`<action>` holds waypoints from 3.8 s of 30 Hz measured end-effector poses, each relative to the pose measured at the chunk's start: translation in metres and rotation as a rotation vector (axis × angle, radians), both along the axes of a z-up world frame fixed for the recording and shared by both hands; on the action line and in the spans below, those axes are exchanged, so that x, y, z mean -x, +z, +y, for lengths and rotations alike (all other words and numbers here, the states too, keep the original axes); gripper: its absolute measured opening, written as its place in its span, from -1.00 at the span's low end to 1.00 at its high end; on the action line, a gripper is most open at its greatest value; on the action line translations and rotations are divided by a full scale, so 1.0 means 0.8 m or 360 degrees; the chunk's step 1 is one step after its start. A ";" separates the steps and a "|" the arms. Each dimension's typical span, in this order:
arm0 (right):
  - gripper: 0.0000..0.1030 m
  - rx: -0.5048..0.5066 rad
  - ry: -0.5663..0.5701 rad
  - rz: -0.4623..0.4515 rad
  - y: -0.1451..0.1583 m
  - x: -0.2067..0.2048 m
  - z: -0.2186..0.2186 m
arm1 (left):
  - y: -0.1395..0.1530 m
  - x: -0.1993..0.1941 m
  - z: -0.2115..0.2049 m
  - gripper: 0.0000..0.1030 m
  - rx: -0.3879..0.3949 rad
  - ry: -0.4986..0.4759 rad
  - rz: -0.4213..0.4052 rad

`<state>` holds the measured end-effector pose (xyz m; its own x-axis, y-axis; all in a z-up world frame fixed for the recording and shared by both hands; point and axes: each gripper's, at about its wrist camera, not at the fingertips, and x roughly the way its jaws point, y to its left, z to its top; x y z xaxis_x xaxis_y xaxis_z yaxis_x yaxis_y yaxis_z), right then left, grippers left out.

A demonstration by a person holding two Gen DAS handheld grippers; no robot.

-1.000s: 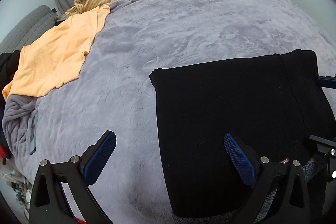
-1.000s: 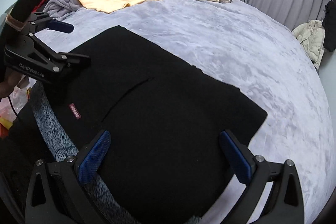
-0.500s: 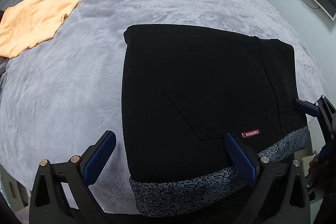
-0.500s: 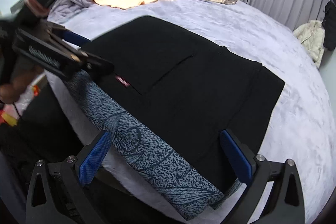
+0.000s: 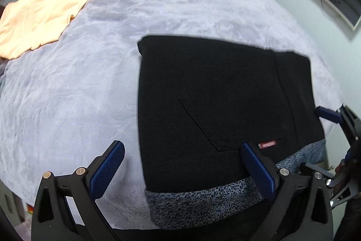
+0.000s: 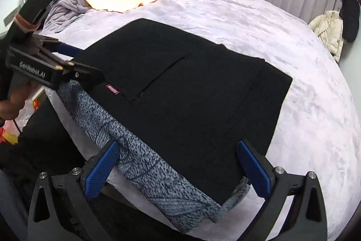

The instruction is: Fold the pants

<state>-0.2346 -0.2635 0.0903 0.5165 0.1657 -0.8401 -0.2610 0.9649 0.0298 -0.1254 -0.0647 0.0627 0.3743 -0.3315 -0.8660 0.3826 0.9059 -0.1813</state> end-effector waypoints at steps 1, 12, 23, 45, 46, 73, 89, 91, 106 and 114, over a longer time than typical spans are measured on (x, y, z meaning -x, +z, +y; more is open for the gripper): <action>1.00 -0.0060 -0.0051 -0.0044 0.012 0.004 -0.014 | 0.006 -0.003 0.012 1.00 0.0071 0.0005 0.0012; 1.00 -0.0757 -0.0558 0.0215 -0.056 -0.028 -0.131 | -0.050 -0.060 0.011 1.00 0.0346 -0.0114 0.0364; 0.14 -0.0852 -0.0295 0.0083 -0.041 -0.055 -0.093 | -0.018 -0.055 -0.024 0.13 0.0270 -0.0167 0.0278; 0.12 -0.0670 -0.0400 0.0149 -0.024 -0.209 -0.198 | 0.004 -0.232 -0.136 0.11 0.0237 -0.0044 0.0343; 0.13 -0.0664 -0.0400 0.0167 -0.032 -0.215 -0.201 | -0.005 -0.237 -0.138 0.19 0.0235 -0.0034 0.0353; 0.58 -0.0508 -0.0239 0.0003 -0.025 -0.099 -0.146 | 0.012 -0.105 -0.177 0.86 -0.0131 -0.0267 -0.0221; 0.94 -0.0194 -0.0386 -0.0119 0.004 -0.258 -0.146 | 0.005 -0.288 -0.159 0.97 -0.0111 0.0528 0.0131; 0.94 -0.0248 -0.0461 0.0016 -0.019 -0.279 -0.162 | -0.009 -0.294 -0.159 0.98 -0.0116 0.0512 0.0190; 0.99 -0.0067 -0.0645 0.0087 -0.022 -0.310 -0.148 | 0.017 -0.315 -0.125 1.00 0.0010 0.0803 0.0110; 1.00 0.0298 -0.0673 0.0218 -0.052 -0.348 -0.123 | -0.019 -0.328 -0.122 1.00 -0.0152 0.0844 0.0203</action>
<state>0.0435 -0.3622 0.0483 0.3886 -0.1956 -0.9004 0.1499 0.9776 -0.1476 0.1367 -0.1622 0.0471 0.3586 -0.0440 -0.9324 -0.1503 0.9831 -0.1042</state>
